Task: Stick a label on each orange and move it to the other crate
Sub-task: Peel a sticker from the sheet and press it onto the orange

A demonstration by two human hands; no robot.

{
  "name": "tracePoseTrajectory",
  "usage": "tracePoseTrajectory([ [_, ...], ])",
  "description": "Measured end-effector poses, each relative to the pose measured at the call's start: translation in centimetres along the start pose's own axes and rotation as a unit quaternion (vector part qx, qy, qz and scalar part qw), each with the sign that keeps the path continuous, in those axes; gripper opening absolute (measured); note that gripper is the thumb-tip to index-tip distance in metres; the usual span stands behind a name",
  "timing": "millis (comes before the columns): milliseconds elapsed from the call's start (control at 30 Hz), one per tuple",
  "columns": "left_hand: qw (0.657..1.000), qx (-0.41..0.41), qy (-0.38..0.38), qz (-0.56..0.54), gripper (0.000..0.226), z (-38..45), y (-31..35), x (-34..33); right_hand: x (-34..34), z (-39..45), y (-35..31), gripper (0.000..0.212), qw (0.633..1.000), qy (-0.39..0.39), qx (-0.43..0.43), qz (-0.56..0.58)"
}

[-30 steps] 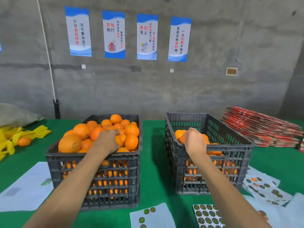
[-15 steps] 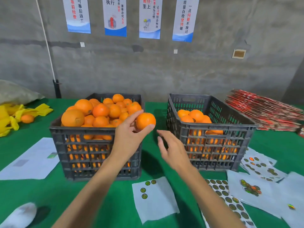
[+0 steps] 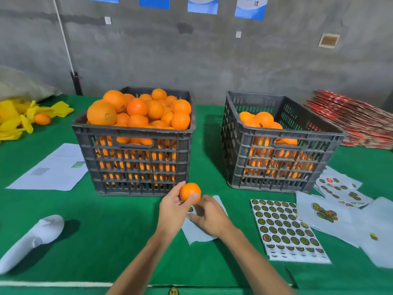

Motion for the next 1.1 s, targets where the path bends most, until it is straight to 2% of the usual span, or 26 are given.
tracePoseTrajectory([
  [67, 0.999, 0.011, 0.015, 0.035, 0.065, -0.4, -1.4, 0.4, -0.5, -0.1, 0.0, 0.043, 1.0, -0.006, 0.018, -0.01],
  [167, 0.998, 0.04, 0.035, 0.024, 0.064, -0.6, -3.0, 1.0, -0.8, -0.2, 0.4, 0.057, 0.999, 0.005, 0.041, -0.004],
  [267, 0.998, 0.047, 0.033, 0.007, 0.057, -0.6, -3.4, 1.2, -0.6, -0.4, 0.4, 0.047, 0.997, 0.033, 0.07, -0.031],
  [400, 0.997, 0.051, 0.046, -0.021, 0.029, -0.7, -3.6, 1.4, -0.3, -0.9, -0.1, 0.035, 0.987, 0.076, 0.109, -0.095],
  [533, 0.996, 0.062, 0.049, -0.029, 0.05, -0.6, -3.8, 1.3, -0.8, -1.1, -0.3, 0.033, 0.993, 0.071, 0.078, -0.043],
  [600, 0.996, 0.066, 0.048, -0.027, 0.054, -0.6, -4.0, 1.2, -0.7, -1.1, 0.3, 0.039, 0.996, 0.078, 0.038, -0.012],
  [700, 0.996, 0.068, 0.047, -0.025, 0.054, -0.6, -4.0, 1.2, -0.6, -1.0, 1.0, 0.048, 0.996, 0.08, 0.011, -0.025],
  [933, 0.997, 0.068, 0.046, -0.005, 0.04, -0.7, -4.1, 1.2, -0.7, -1.6, 0.5, 0.033, 0.996, 0.084, -0.006, 0.019],
  [1100, 0.997, 0.06, 0.041, 0.01, 0.048, -0.9, -3.8, 1.0, -0.7, -2.4, -0.1, 0.006, 0.99, 0.089, -0.022, 0.11],
])
Point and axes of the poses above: each hand's wrist, its own z-axis towards the middle knuckle, its own x-axis out of the back of the hand, y = z × x, the point moved 7 cm from there along z, towards the middle knuckle, and after that the axes turned 6 degrees about -x, right-handed, at the moved point
